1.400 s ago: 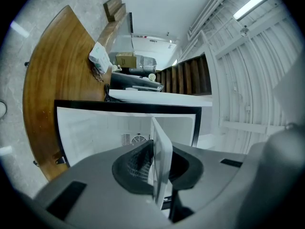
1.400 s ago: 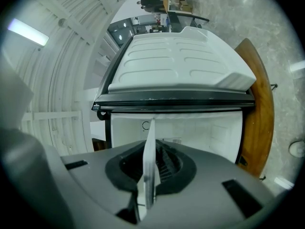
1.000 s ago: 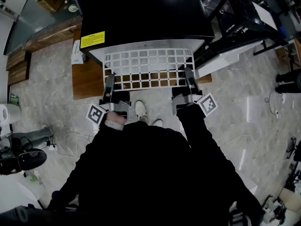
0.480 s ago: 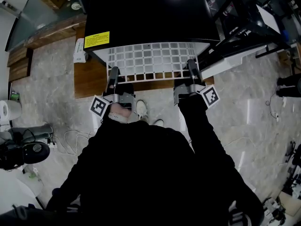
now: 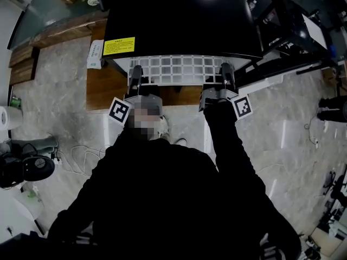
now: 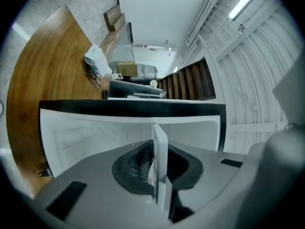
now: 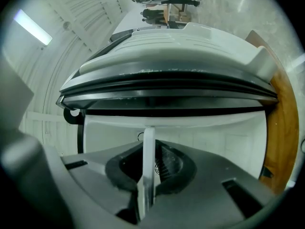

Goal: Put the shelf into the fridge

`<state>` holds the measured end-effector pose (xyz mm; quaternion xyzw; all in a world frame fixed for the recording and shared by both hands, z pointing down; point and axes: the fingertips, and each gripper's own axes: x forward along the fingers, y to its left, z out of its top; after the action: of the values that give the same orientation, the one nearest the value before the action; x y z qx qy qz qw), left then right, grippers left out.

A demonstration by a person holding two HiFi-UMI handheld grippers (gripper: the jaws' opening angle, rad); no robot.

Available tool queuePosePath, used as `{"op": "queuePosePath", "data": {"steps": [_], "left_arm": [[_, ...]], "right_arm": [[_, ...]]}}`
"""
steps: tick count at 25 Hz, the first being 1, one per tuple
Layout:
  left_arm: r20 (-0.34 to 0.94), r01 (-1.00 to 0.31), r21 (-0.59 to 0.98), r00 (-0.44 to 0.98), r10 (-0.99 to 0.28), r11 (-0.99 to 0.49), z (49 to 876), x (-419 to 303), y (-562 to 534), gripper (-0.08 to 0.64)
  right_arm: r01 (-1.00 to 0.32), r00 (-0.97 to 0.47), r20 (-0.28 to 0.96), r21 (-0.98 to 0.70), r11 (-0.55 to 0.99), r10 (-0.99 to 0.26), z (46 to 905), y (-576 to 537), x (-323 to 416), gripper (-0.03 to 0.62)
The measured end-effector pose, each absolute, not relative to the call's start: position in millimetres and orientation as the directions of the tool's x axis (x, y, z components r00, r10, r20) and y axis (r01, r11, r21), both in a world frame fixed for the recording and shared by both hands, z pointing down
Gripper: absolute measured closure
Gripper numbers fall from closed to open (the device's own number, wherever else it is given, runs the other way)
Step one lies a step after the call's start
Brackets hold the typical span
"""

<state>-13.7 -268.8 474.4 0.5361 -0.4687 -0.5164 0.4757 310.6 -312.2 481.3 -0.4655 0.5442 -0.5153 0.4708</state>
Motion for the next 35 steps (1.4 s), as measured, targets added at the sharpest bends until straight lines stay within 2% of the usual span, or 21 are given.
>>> {"op": "queuePosePath", "data": {"steps": [14,31,35], "left_arm": [[-0.112,-0.083,0.99,-0.003,-0.994,-0.111,471.7,-18.5,-322.4,0.523],[-0.147,-0.174,0.973,0.035,-0.989,-0.151,471.3,-19.9,-348.0,0.512],[-0.198,-0.147,0.967,0.077,-0.977,-0.208,463.4,-9.1,-329.7,0.491]], "right_arm": [[-0.035,-0.043,-0.028,-0.999,0.03,-0.999,481.0,-364.8,307.8,0.561],[-0.046,-0.042,-0.1,-0.994,0.102,-0.994,483.8,-396.4,307.9,0.56],[-0.059,-0.137,-0.15,-0.985,0.159,-0.979,470.9,-372.7,296.7,0.496]]}}
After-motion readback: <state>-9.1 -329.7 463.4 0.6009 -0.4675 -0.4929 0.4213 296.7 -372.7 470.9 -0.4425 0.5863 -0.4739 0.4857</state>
